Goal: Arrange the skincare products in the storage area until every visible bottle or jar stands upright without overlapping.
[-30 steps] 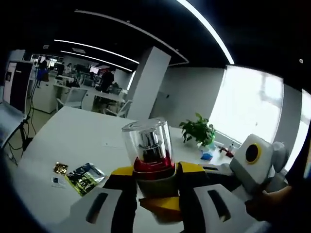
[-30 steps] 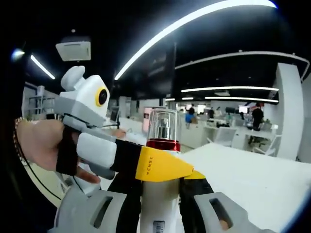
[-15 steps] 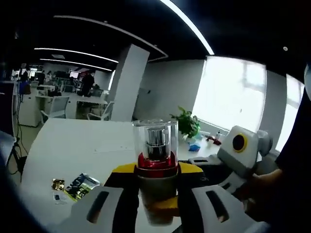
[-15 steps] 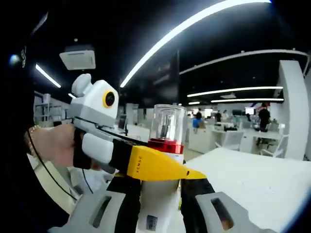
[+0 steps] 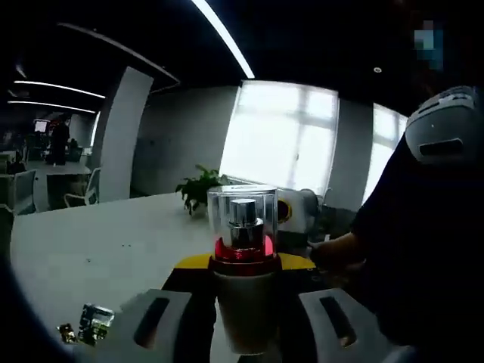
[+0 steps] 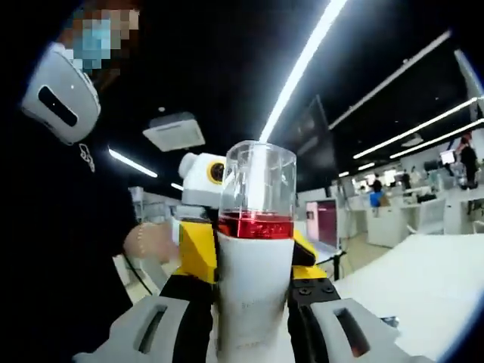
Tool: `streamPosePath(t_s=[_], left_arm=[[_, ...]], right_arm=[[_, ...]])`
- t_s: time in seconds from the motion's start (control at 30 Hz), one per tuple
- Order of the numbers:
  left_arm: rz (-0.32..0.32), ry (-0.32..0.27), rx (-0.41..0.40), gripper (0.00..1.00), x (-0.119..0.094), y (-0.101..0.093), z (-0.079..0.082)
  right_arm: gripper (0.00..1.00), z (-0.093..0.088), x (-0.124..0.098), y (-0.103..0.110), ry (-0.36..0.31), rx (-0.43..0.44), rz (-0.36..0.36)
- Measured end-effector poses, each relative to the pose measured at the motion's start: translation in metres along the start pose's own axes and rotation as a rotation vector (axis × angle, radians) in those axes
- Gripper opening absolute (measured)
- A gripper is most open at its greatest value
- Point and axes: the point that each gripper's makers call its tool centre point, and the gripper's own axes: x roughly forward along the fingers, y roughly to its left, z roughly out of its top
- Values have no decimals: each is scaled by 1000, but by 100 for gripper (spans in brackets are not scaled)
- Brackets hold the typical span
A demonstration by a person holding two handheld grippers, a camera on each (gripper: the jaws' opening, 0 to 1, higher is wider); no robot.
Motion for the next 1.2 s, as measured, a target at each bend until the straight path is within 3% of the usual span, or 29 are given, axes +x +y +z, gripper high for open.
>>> streamPosePath(t_s=[0.1, 0.3, 0.57, 0.7, 0.8, 0.9, 1.0, 1.03, 1.2], left_arm=[[-41, 3, 16, 24, 1, -6, 5], [-75, 5, 41, 24, -1, -4, 8], [-57, 27, 71, 25, 0, 6, 6], [59, -11, 78, 27, -3, 25, 14], [160, -32, 40, 30, -8, 39, 18], [313, -70, 43, 39, -13, 55, 25], [452, -71, 43, 41, -14, 66, 23], [491, -96, 24, 41, -13, 67, 23], [564, -218, -104, 41, -9, 71, 30]], right_arm=[[28, 5, 2, 2, -8, 21, 8], [26, 10, 5, 3, 3, -32, -38], [26, 9, 4, -9, 20, -63, -117], [26, 15, 0, -27, 6, -58, -215], [25, 16, -8, -49, 41, -100, -345], [25, 12, -16, -68, 106, -164, -472], [24, 15, -22, -82, 114, -194, -567], [24, 15, -23, -87, 120, -208, -605], [24, 15, -21, -94, 153, -292, -700]])
